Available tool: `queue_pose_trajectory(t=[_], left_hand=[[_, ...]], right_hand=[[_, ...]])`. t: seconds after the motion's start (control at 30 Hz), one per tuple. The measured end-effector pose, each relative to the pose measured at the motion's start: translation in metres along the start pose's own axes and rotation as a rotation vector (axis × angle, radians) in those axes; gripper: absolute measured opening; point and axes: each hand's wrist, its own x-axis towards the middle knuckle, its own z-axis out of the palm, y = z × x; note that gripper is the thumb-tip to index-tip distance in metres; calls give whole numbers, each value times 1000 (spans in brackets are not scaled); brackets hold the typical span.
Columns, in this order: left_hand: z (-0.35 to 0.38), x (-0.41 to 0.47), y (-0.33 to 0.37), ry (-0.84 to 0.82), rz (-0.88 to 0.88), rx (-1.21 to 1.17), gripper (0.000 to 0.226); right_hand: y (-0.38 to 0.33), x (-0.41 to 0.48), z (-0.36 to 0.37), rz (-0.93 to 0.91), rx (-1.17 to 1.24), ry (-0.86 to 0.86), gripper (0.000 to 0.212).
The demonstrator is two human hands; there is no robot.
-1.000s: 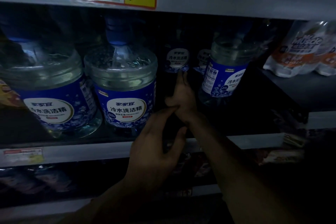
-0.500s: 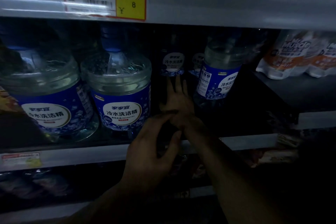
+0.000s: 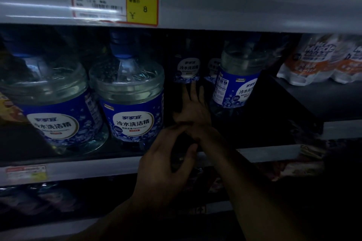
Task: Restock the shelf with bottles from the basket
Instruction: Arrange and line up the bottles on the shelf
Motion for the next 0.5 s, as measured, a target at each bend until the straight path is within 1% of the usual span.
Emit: queue_pose_trajectory(t=[0.17,0.33,0.4,0.5], left_hand=[[0,-1,-1,-5,8,17,42],[-1,1,1,-5,20,9,40],[-4,2,3,-9,22,3,39],[-9,2,8,-7,-4,4,39]], right_hand=[[-1,-1,1,45,48,41,99],[-1,0,2,56,42,30,99],[-2,-1,-2,42,59,23,97],[-4,-10,-11,-32,122,55,93]])
